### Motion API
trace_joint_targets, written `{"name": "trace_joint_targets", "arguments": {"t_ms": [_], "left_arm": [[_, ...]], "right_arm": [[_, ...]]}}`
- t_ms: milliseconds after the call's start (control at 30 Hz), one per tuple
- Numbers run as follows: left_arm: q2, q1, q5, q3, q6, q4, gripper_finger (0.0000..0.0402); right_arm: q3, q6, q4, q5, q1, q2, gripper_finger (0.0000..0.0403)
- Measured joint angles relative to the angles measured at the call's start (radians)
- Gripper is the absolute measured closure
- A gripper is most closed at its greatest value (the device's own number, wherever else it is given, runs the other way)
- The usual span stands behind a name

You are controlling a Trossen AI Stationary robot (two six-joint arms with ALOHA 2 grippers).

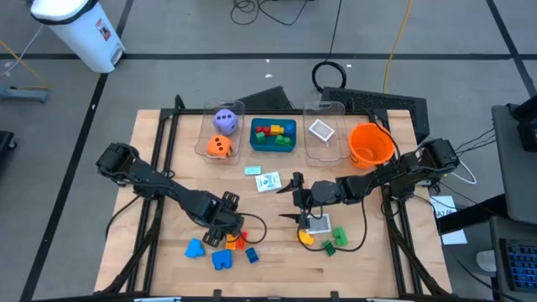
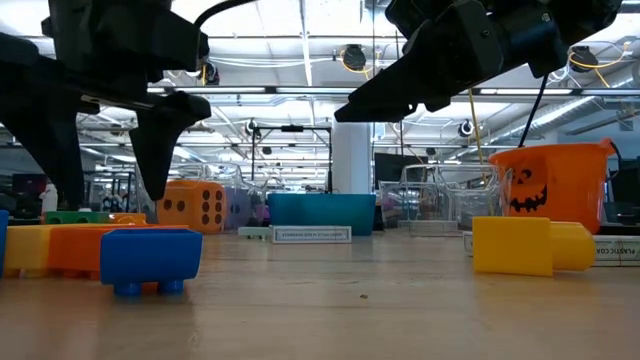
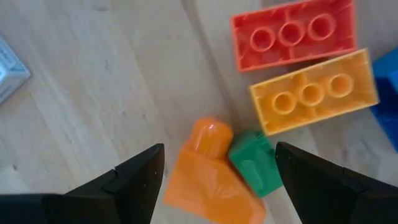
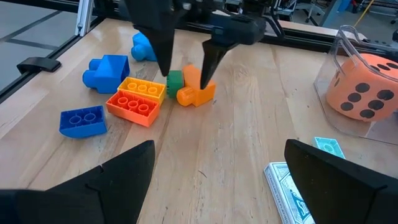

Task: Pick & Place Toys
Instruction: Put the orange game piece into the blue bin

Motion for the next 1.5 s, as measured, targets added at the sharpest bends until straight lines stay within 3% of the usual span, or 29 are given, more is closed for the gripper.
{"name": "trace_joint_targets", "arguments": {"t_ms": [333, 833, 1100, 1500], "left_arm": [[0.0, 0.004, -0.134, 0.0, 0.011, -0.047, 0.0094], [0.0, -0.023, -0.093, 0.0, 0.0, -0.002, 0.0094], [0.0, -0.035, -0.165, 0.0, 0.001, -0.011, 0.0094], [0.05, -0.034, -0.139, 0.006, 0.008, -0.002, 0.0094]], "right_arm": [[0.0, 0.0, 0.0, 0.0, 0.0, 0.0, 0.0055], [0.0, 0.0, -0.001, 0.0, 0.0, 0.0, 0.0055], [0.0, 0.0, -0.003, 0.0, 0.0, 0.0, 0.0055], [0.0, 0.0, -0.014, 0.0, 0.0, 0.0, 0.0055]]}}
